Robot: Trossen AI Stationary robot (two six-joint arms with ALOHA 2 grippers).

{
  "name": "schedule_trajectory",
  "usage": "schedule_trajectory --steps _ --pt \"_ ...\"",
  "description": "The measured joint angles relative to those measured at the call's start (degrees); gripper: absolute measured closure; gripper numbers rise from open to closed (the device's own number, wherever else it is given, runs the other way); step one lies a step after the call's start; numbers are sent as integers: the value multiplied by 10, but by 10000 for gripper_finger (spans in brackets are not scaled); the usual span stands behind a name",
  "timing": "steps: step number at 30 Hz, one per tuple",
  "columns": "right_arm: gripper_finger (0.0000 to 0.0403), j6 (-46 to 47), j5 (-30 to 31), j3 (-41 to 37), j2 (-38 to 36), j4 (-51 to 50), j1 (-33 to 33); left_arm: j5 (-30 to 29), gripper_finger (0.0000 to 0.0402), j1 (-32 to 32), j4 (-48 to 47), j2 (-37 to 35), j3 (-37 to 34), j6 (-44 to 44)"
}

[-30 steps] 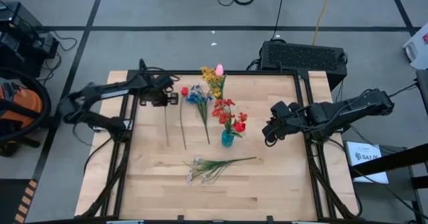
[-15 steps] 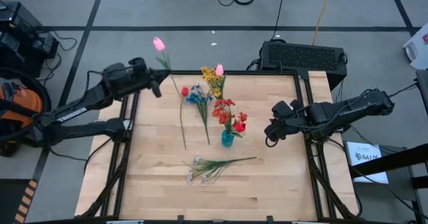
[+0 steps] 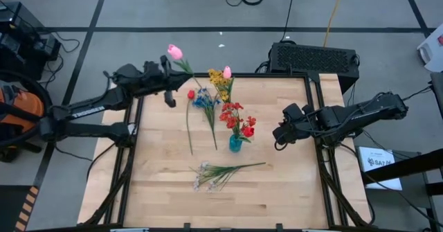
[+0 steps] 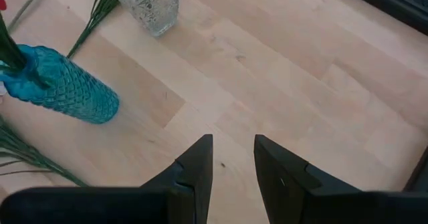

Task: Sort flowers into vase by color
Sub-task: Put the pink tulip into the transparent vase

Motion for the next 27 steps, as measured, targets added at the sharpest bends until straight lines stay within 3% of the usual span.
schedule_trajectory --steps 3,8,17,27 --pt "300 0 5 0 0 -3 0 9 400 4 49 41 0 15" --pt "300 34 13 0 0 -7 0 121 400 32 84 93 0 -5" --pt "300 58 13 0 0 -7 0 216 401 69 130 153 0 -15" --pt "300 59 14 0 0 -7 0 263 401 68 230 227 0 -2"
